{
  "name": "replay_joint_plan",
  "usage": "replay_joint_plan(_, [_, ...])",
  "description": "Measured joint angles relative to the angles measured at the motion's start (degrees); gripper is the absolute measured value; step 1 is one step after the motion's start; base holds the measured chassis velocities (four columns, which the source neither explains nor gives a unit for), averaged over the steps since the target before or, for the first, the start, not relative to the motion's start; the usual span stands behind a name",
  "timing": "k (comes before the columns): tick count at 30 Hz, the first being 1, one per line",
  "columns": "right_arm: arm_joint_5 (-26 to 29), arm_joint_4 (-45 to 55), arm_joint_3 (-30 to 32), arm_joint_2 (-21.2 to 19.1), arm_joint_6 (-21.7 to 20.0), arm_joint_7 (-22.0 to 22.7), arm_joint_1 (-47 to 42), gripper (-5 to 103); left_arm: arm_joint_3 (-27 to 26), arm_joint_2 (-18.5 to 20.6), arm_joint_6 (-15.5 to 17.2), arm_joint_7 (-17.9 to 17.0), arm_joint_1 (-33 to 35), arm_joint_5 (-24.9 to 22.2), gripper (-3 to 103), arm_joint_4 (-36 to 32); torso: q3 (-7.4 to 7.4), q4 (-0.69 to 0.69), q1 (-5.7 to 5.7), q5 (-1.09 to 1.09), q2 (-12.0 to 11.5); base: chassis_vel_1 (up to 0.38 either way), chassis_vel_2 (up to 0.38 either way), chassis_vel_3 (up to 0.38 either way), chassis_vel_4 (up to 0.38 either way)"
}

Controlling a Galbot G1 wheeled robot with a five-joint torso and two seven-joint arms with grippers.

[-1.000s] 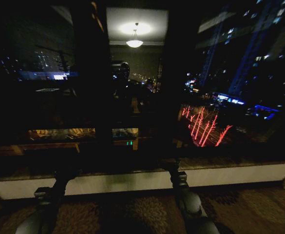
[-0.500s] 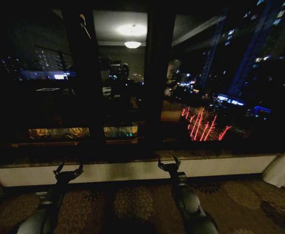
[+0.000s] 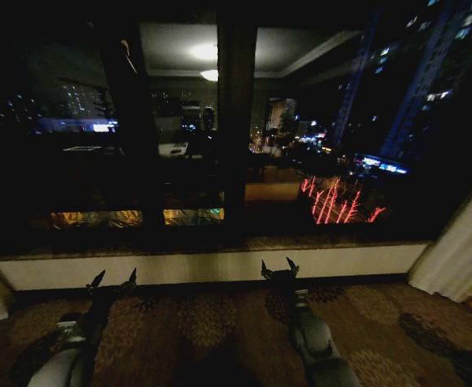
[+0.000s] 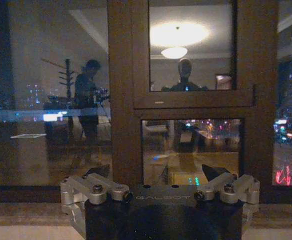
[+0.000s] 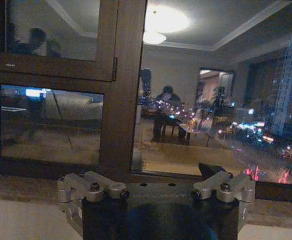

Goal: Open the curtains by pulling them apart, changing their state from closed to fully open.

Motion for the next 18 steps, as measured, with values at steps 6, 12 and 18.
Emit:
replay_joint_plan(6, [-0.06, 0.44, 0.15, 0.06, 0.05, -0.03, -0.71, 100, 0.09, -0.42, 0.11, -0.04, 0.4, 0.15, 100, -0.55, 0.0, 0.0, 0.0, 0.0, 0.0, 0.085, -0.345, -0.081, 0.361])
replay_joint_plan(12, [-0.13, 0.61, 0.37, 0.11, 0.46, -0.09, -0.72, 100, 0.14, -0.53, 0.08, -0.06, 0.65, 0.36, 100, -0.72, 0.01, 0.0, 0.01, -0.02, 0.0, 0.091, -0.365, -0.085, 0.366])
replay_joint_plan(18, [0.0, 0.17, 0.48, 0.25, 1.27, -0.1, -0.79, 100, 0.15, -0.53, 0.04, -0.09, 0.77, 0.23, 100, -1.34, -0.02, 0.0, -0.05, -0.02, 0.04, 0.084, -0.097, -0.081, 0.125])
